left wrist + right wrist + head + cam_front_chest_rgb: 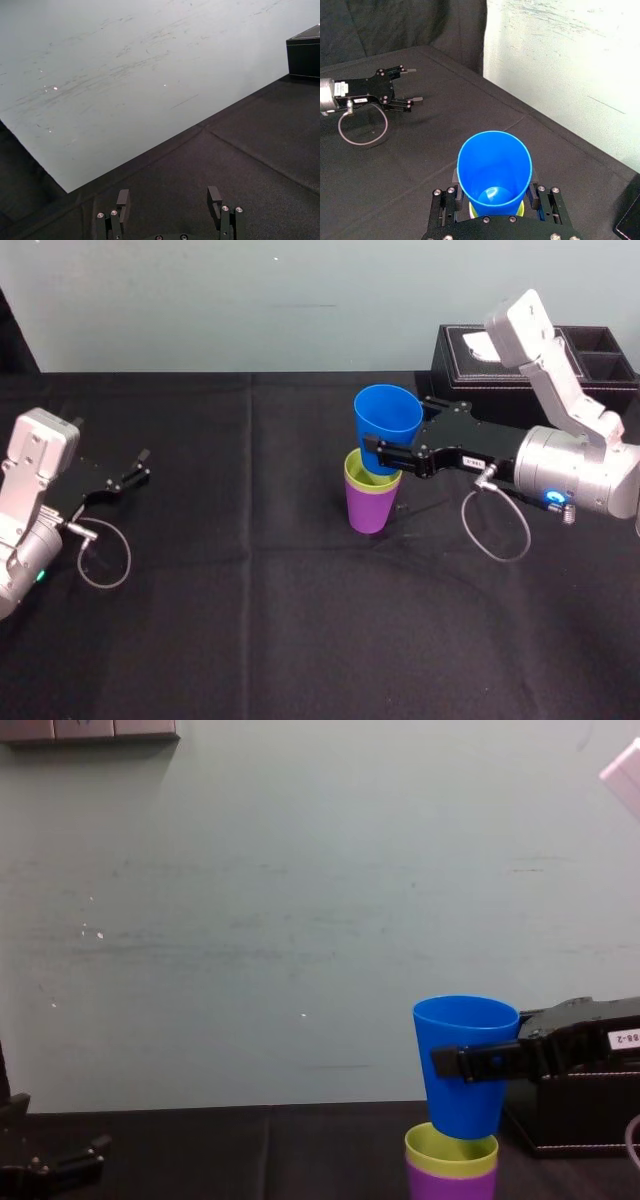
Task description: Stack the three plastic cups sequentially using one hand.
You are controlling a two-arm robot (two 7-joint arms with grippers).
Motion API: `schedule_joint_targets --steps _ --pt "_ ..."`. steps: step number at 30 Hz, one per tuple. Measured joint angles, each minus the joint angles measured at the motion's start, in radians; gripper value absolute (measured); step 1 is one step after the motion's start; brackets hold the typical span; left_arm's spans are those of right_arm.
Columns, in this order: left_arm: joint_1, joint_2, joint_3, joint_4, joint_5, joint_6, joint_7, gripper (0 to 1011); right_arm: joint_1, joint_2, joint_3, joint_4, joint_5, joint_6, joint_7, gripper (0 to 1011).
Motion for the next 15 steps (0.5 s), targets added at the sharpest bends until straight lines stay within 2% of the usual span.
schedule_joint_targets --steps 8,15 --pt "0.000 0.000 0.000 0.000 0.000 0.000 0.000 1011 0.030 -0.020 -0.020 0.044 -0.009 0.000 0.010 723" --pt "0.000 0.000 0.000 0.000 0.000 0.000 0.000 1011 0.035 -0.025 -0.025 0.054 -0.012 0.001 0.014 723"
